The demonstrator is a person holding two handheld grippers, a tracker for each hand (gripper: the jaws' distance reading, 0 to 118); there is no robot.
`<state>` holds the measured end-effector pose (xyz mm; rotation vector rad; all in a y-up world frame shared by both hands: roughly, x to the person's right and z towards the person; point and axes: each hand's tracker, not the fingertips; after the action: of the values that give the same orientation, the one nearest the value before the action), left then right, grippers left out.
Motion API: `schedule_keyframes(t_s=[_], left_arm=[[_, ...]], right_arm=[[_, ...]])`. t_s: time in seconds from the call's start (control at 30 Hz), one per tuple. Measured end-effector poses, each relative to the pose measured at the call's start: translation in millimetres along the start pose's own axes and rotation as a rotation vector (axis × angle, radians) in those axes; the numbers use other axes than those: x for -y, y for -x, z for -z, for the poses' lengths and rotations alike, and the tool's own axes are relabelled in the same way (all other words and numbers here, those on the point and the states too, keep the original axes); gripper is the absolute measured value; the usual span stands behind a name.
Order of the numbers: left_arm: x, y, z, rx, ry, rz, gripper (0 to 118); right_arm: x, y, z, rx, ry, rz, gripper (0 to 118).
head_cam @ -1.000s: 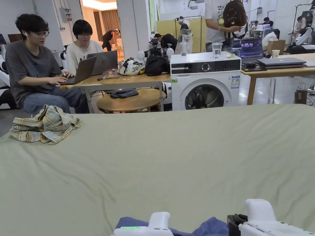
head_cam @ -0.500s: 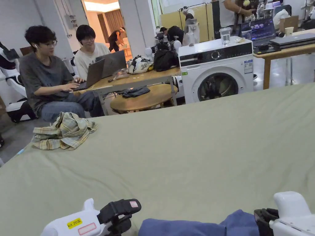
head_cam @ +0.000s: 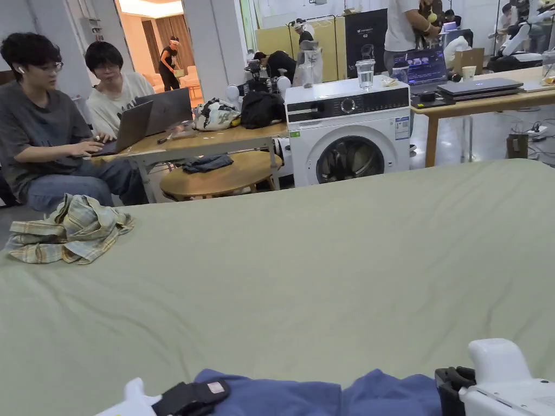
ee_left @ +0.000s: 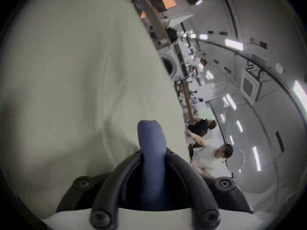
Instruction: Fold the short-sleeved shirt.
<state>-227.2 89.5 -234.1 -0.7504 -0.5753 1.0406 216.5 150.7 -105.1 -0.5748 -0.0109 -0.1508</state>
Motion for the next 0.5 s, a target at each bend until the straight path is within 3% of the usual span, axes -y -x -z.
schedule_keyframes(t_s=[0.1, 0.23, 0.4, 0.5], left_arm=[[-12.4, -50.8, -37.8, -0.106, -0.068, 0.212, 10], [-14.7, -92.0, -43.7, -0.147, -0.071, 0.412, 10], [32.2, -118.9, 40.4, -0.187, 0.086, 0.575, 10], [72.3, -112.0, 98.3, -0.136, 0.272, 0.537, 10]], right_arm=[[-0.8, -4.4, 5.5, 0.002, 0.003, -0.019, 0], [1.2, -15.6, 5.6, -0.125, -0.002, 0.09, 0], [7.5, -15.7, -3.7, -0.142, -0.014, 0.098, 0], [13.1, -21.4, -12.6, -0.133, -0.017, 0.095, 0]])
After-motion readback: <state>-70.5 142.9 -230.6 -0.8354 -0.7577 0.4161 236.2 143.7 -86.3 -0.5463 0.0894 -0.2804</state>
